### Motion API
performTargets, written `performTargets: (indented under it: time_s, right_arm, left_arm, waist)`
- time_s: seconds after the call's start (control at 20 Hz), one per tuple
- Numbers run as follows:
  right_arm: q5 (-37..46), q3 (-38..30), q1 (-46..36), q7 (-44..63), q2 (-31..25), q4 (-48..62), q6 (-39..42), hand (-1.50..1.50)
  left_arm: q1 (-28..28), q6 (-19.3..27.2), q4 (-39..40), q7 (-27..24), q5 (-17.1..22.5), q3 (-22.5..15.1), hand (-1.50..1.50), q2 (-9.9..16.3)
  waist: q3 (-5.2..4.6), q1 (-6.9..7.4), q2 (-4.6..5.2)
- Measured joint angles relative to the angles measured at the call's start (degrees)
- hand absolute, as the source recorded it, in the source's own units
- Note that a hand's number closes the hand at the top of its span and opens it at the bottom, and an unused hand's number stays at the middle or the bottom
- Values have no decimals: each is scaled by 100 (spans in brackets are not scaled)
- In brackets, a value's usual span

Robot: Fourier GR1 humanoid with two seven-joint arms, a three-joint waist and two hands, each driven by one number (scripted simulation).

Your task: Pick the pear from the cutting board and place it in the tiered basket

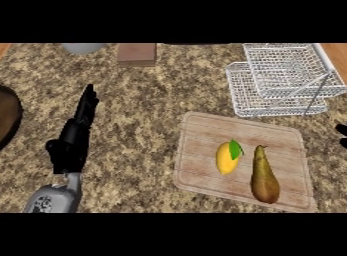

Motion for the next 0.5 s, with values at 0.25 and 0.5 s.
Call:
performTargets:
  time_s: [0.25,0.5]
  right_arm:
    - [121,790,-304,1285,161,-697,-263,-150]
    - [493,1585,-697,2083,447,-925,-188,-150]
  left_arm:
    - [12,-67,-33,-37,-28,-36,0,-65]
    - [-185,-94,202,-79,-91,15,0,-160]
  waist:
    - [3,107,25]
    - [6,128,34]
